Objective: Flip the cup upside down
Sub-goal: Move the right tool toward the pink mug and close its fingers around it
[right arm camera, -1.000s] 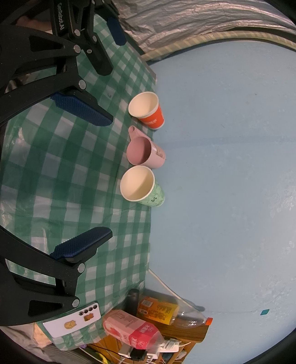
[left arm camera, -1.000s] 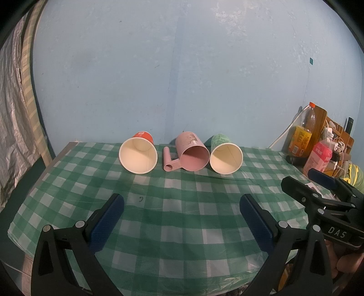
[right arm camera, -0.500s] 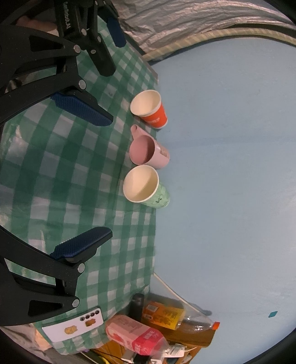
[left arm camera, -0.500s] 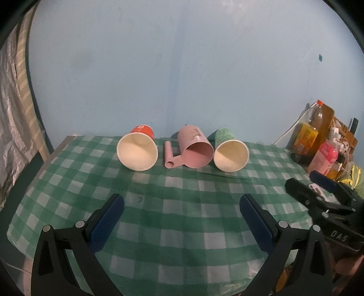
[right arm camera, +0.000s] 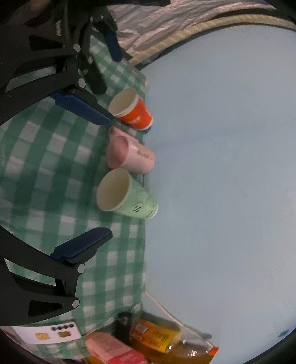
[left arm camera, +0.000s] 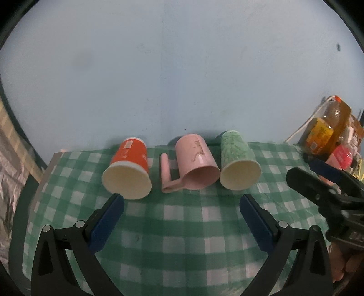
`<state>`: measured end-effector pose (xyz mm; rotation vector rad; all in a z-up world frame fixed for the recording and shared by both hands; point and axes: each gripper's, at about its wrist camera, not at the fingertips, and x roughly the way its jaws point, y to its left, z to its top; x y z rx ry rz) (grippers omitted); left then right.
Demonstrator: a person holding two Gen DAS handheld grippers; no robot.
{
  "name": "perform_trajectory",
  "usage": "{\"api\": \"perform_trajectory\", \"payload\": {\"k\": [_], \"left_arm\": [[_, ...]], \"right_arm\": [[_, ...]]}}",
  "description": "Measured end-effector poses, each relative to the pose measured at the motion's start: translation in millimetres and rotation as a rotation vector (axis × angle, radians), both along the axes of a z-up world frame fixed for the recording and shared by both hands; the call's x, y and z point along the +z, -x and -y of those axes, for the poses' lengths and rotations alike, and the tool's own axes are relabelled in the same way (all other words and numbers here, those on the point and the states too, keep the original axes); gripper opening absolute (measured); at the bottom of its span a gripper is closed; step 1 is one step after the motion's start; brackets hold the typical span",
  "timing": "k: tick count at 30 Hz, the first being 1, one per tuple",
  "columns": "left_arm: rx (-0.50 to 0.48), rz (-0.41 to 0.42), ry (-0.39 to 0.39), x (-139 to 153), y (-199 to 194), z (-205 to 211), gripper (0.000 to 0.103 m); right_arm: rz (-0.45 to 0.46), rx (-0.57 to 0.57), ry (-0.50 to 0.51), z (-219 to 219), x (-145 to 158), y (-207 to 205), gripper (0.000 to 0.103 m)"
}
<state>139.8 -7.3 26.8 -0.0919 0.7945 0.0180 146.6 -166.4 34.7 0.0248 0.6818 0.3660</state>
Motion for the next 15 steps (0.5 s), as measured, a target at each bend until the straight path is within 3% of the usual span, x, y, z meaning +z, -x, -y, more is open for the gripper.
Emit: {"api": "perform_trajectory", "payload": {"k": [9,15], "left_arm": [[0.028,-0.142,-0.002,-9.8,-71.6,5.4,0.102],[0.035,-0.224,0.002,-23.4,-109.6,13.5,0.102]], "right_arm": [[-0.141,-0.021,-0.038,0.9,18.8,-74.6,0.091],[-0.262,-0.013,-0.047,1.5,13.4,-115.7,0.091]]}}
